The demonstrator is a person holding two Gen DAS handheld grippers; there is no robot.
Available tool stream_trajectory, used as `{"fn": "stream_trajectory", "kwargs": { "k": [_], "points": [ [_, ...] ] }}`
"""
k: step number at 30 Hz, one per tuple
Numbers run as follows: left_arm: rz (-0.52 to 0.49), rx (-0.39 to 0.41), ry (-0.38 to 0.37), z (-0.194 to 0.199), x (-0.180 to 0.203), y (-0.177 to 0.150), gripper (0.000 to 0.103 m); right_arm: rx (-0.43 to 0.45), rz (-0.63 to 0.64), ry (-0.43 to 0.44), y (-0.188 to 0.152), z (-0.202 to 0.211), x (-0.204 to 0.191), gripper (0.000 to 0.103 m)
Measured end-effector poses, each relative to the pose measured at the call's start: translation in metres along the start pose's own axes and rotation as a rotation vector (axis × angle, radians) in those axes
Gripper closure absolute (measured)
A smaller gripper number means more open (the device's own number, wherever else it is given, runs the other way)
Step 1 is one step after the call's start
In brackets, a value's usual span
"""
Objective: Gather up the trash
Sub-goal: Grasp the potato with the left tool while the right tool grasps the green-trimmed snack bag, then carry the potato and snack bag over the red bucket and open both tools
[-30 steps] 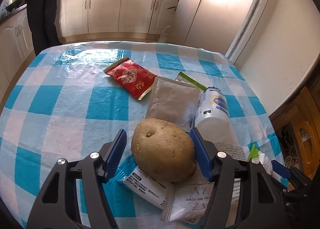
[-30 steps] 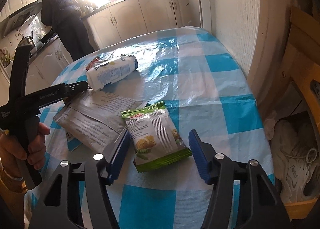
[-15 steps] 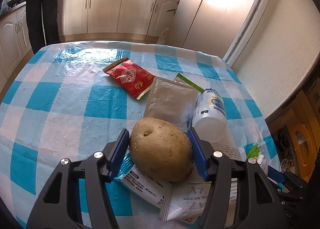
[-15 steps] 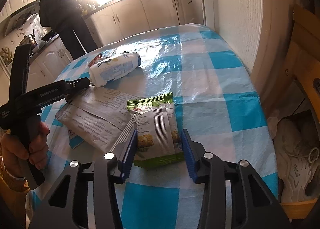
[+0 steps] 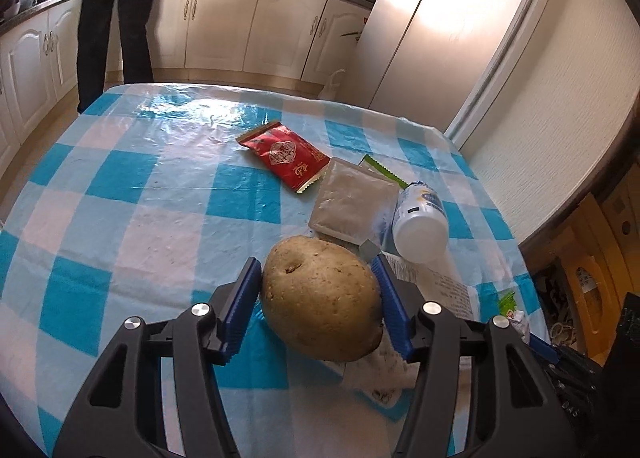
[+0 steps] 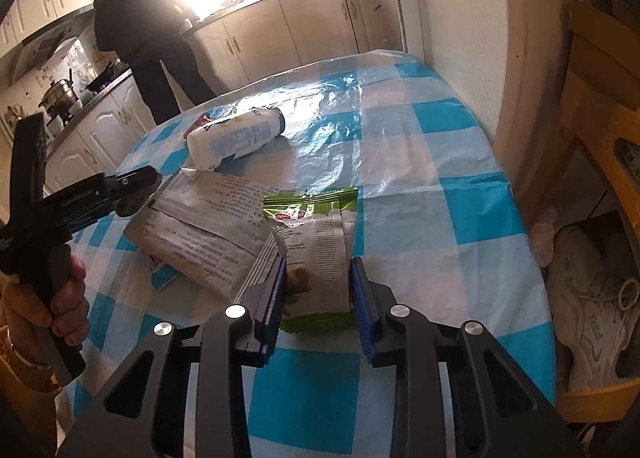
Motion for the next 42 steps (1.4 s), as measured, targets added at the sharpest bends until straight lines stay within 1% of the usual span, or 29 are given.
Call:
{"fn": "stream_trajectory", "kwargs": {
  "k": [5,10,15,21,27,29,32,34,36,42],
  "points": [
    [0.0,0.022,-0.011,0.02,0.0,-0.004,0.045,0.019,-0.012,0.01,0.0,0.011,0.001,0.07],
    [0.003,0.037,-0.02,0.039,-0.002,-0.013,0.045,0.029,-0.014,0.043,0.002,0.024,-0.007,0.07],
    [0.021,0.061,-0.013,0.065,-0.012,-0.023,0.045,0.047,0.01,0.075,0.006,0.036,-0.024,0.07],
    [0.053,0.096,0.012,0.103,-0.032,-0.036,0.045,0.046,0.063,0.163,0.01,0.046,-0.064,0.07],
    [0.107,0.152,0.081,0.157,-0.066,-0.055,0.045,0.006,0.162,0.288,0.005,0.05,-0.129,0.07],
    [0.129,0.166,0.11,0.173,-0.08,-0.061,0.045,-0.018,0.212,0.338,0.001,0.05,-0.159,0.07],
    [0.177,0.189,0.173,0.201,-0.108,-0.075,0.045,-0.051,0.279,0.411,-0.005,0.05,-0.201,0.07],
    [0.206,0.2,0.213,0.218,-0.127,-0.084,0.045,-0.068,0.329,0.445,-0.009,0.05,-0.228,0.07],
    [0.254,0.215,0.258,0.236,-0.151,-0.094,0.045,-0.087,0.376,0.485,-0.013,0.05,-0.256,0.07],
    [0.365,0.233,0.358,0.27,-0.207,-0.119,0.045,-0.165,0.506,0.597,-0.027,0.046,-0.346,0.07]
  ]
}}
Point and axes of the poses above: each gripper's, at about its wrist camera, not at the fingertips, and z roughly against the way its jaws point, x to its right, y to its top, the point moved 1 cm from there along -z, roughly the way its jaws point, and after that the axes turned 12 degrees about -y, right-handed, at the moved point
